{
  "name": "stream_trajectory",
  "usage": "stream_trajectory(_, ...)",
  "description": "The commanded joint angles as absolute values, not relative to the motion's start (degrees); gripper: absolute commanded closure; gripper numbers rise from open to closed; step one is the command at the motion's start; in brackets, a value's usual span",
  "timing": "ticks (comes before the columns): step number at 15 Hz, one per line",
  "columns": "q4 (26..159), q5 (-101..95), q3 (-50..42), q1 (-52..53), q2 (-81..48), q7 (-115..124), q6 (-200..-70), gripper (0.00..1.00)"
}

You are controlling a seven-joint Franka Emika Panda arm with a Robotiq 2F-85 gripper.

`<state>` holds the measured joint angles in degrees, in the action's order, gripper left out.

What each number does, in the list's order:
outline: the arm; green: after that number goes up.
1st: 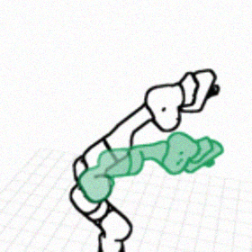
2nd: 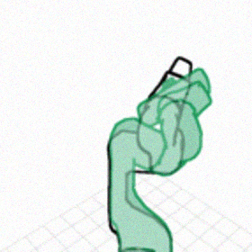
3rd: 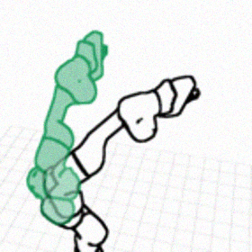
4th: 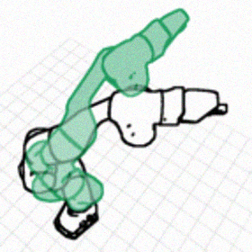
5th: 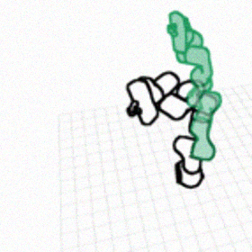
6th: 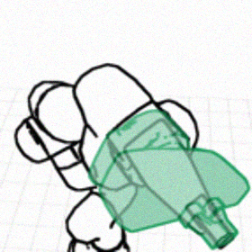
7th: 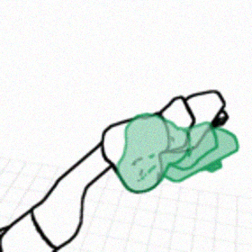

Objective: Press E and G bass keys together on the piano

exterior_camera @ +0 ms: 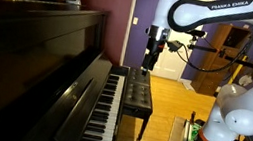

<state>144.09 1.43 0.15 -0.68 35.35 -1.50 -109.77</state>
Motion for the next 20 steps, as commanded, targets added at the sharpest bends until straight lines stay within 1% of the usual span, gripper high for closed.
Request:
stream_trajectory(1, 143.97, 1.26, -0.11, -0.38, 35.33, -1.36, -109.63, 0.0)
stream_trajectory(7, 143.97, 1.26, -0.11, -0.38, 35.33, -1.36, -109.63, 0.0)
stream_trajectory(9, 144.2, 1.91, 1.49, 1.34, 33.9, -1.41, -109.72, 0.0)
stream_trajectory(13, 145.06, 3.16, 7.64, 6.38, 30.82, 1.04, -110.95, 0.0)
stream_trajectory(19, 143.98, 7.53, 16.62, 13.96, 20.85, 7.75, -116.19, 0.0)
stream_trajectory(20, 143.6, 8.15, 17.74, 14.98, 19.57, 8.7, -116.99, 0.06)
